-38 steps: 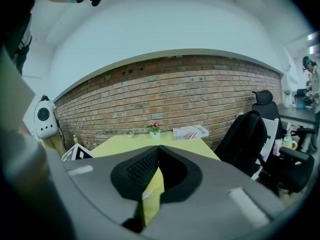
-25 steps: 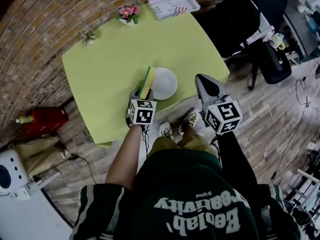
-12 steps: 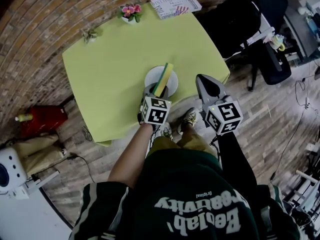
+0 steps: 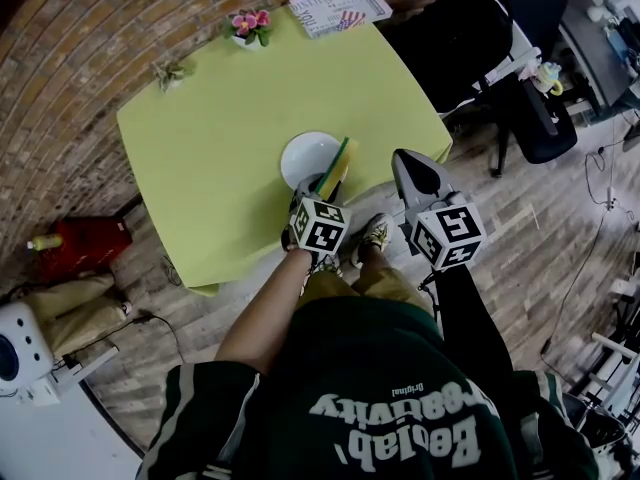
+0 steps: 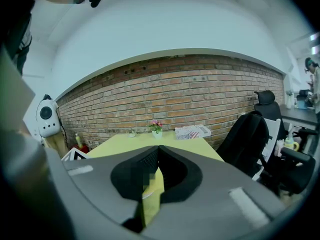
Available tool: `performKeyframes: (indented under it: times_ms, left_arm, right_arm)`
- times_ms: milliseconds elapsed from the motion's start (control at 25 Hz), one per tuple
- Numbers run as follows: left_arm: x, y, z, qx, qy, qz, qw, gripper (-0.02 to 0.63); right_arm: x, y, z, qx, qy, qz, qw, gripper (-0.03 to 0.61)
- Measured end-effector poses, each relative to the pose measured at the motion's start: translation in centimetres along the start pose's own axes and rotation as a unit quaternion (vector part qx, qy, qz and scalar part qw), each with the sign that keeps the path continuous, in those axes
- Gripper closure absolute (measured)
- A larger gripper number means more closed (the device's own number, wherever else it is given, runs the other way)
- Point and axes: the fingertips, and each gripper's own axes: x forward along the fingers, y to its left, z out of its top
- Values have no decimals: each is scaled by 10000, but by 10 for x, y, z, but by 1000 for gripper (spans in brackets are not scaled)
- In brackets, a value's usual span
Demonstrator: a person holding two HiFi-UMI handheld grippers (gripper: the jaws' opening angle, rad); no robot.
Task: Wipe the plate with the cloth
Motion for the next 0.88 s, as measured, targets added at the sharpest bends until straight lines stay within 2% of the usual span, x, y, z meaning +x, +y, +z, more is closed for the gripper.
performKeyframes:
  times_ms: [200, 600, 760, 880]
  left_arm:
    - [-8, 26, -10, -86, 46, 289, 9995, 483]
    - [-37, 94, -40, -761, -23, 1025, 9918, 483]
    - [-41, 100, -42, -851, -50, 1064, 9907, 483]
    - [-38, 87, -30, -992, -231, 879, 9909, 484]
  right_arm:
    - [2, 4, 0, -6, 9, 81, 10000, 565]
    - [9, 13, -1, -56, 20, 220, 9997, 565]
    - [10, 18, 2, -76, -4, 247, 9997, 565]
    - [9, 17, 3, -82, -17, 205, 9998, 565]
